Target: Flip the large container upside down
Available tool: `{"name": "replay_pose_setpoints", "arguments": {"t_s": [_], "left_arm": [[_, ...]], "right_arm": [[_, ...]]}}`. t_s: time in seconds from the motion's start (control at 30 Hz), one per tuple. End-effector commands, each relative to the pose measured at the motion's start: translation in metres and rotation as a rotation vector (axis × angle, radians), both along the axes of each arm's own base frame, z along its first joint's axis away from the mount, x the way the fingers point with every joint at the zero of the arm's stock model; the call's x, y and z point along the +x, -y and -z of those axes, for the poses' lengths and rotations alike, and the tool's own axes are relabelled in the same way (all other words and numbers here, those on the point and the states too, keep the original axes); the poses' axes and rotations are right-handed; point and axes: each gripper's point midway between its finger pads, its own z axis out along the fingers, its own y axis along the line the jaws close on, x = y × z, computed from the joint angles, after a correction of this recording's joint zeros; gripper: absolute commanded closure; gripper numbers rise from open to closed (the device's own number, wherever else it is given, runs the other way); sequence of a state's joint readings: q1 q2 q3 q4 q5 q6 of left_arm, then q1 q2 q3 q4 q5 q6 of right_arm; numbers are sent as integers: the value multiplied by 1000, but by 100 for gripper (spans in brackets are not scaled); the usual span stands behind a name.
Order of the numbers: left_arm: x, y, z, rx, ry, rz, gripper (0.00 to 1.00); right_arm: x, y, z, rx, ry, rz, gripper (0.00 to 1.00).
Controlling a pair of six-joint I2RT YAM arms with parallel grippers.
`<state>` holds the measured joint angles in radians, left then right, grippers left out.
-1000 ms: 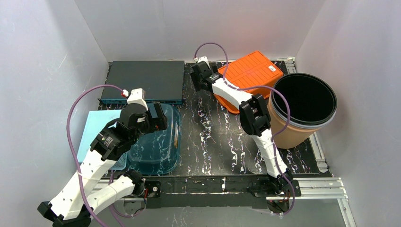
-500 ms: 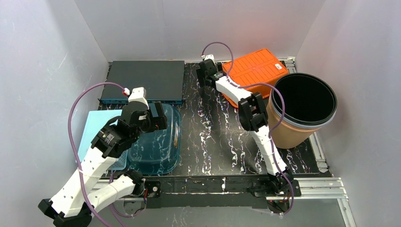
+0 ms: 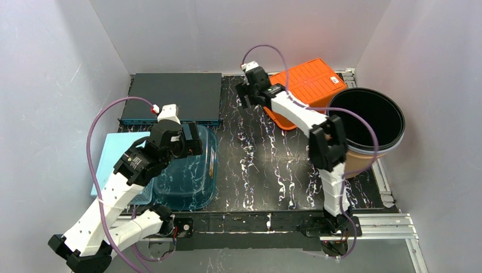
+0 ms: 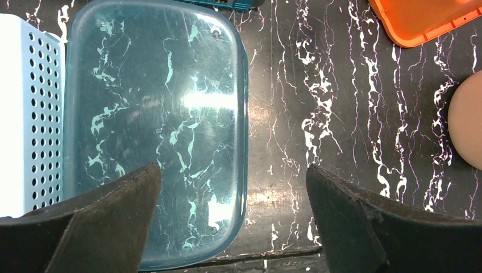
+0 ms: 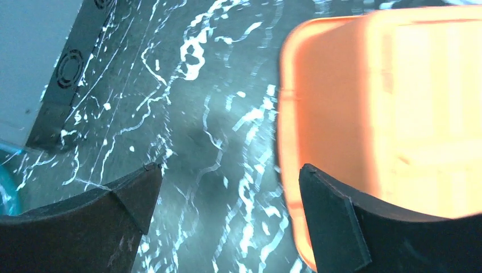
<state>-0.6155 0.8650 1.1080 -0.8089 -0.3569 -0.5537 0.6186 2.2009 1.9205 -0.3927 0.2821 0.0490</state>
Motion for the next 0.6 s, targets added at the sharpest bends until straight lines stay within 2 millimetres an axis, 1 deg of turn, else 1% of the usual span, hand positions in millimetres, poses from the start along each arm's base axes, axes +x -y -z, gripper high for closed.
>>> {"name": "replay_pose_setpoints", "arguments": {"t_s": [0.0,0.07,0.13,0.23,0.3,0.37,0.57], "left_arm": [[0,-3,-4,-15,17,-17,3],[1,-2,-2,-18,11,-12,3],[0,0,-2,-21,7,-8,3],[1,0,-1,-29,13,-6,3],[0,1,-1,-30,14,-3,3],[0,1,-1,-29,15,-2,3],[0,0,-5,-38,29,-6,3]], "right_arm": [[-25,68,-64,-61,102,185,1],[-45,84,-55,-97,57,209,1],[-64,96,-45,-133,1,217,1],[-83,117,-29,-202,-41,246,1],[-87,127,-20,-230,-53,252,2],[-89,132,-15,-245,-79,248,1],[-82,134,7,-260,-117,209,1]]}}
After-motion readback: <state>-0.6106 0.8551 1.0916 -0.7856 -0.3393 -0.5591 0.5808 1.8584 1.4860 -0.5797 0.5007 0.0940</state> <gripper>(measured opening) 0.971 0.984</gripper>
